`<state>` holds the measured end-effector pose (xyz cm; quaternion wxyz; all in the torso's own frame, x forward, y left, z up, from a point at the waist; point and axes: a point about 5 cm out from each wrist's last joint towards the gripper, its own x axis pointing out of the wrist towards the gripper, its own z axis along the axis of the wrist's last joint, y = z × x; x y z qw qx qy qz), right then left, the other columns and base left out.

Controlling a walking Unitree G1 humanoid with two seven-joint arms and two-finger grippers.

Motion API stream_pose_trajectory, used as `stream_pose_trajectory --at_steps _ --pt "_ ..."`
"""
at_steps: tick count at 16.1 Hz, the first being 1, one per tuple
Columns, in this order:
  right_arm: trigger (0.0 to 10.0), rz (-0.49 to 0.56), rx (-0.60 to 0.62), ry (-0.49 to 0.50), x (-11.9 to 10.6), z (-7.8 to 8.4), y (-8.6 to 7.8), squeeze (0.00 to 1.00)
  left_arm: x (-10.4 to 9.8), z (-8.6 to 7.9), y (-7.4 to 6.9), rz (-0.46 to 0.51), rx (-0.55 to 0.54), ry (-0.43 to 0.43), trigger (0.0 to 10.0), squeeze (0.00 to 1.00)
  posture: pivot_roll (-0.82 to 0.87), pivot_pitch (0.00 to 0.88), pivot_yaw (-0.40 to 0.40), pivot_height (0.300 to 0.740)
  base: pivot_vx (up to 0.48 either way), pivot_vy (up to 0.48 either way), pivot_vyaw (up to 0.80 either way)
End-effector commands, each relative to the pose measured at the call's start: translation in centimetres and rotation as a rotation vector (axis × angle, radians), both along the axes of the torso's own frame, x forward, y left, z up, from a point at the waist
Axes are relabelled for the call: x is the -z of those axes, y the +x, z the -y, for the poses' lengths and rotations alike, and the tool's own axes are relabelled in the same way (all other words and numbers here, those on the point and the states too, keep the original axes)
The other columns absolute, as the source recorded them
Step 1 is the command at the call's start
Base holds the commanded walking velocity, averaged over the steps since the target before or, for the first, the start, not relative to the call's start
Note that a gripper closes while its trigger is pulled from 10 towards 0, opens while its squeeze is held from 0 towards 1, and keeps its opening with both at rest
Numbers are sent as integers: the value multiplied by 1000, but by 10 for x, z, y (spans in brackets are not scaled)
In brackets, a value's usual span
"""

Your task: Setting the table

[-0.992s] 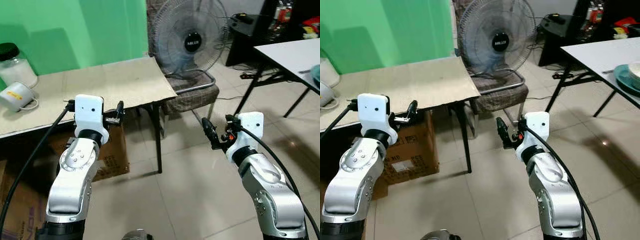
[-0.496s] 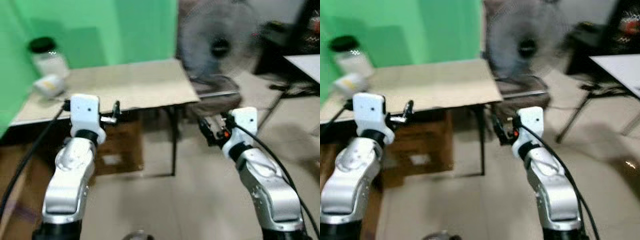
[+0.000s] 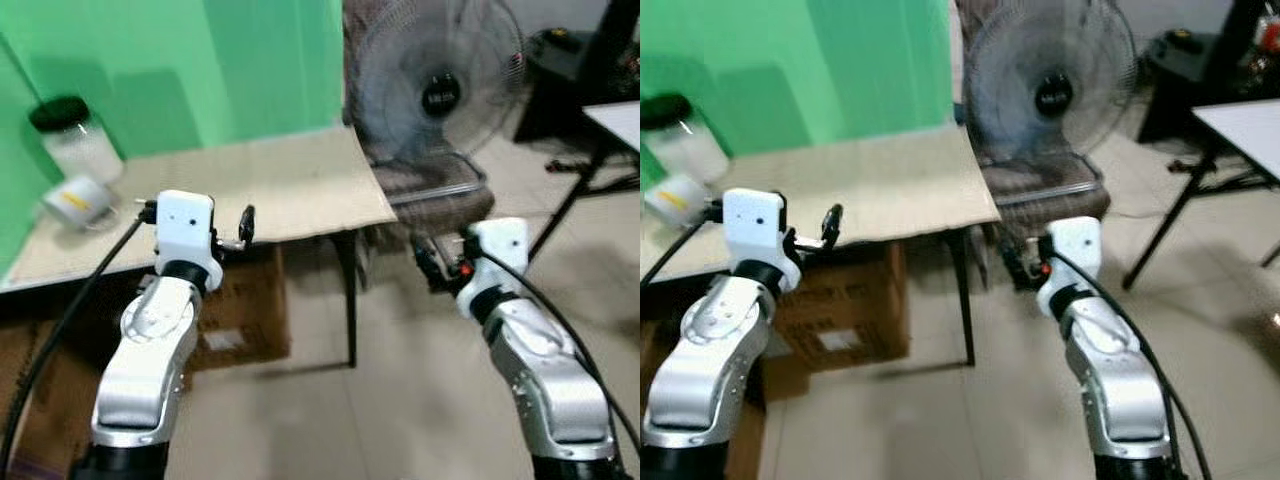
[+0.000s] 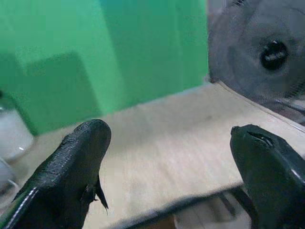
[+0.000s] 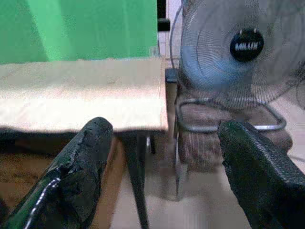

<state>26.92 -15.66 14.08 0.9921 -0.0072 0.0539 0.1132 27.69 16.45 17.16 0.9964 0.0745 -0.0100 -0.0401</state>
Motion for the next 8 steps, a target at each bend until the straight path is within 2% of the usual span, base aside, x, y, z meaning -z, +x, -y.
stream_pose_trajectory --at_steps 1,6,8 --pt "10000 18 -30 10 -3 -9 1 0 -1 -8 -1 1 -21 13 10000 0 87 0 67 740 352 0 0" --pt "10000 23 -42 0 -2 -12 2 0 -1 -8 0 1 -14 20 10000 0 92 0 67 740 359 0 0" --pt "10000 24 -42 -1 -2 -12 3 0 -2 -8 -1 1 -11 24 10000 0 94 0 67 740 360 0 484"
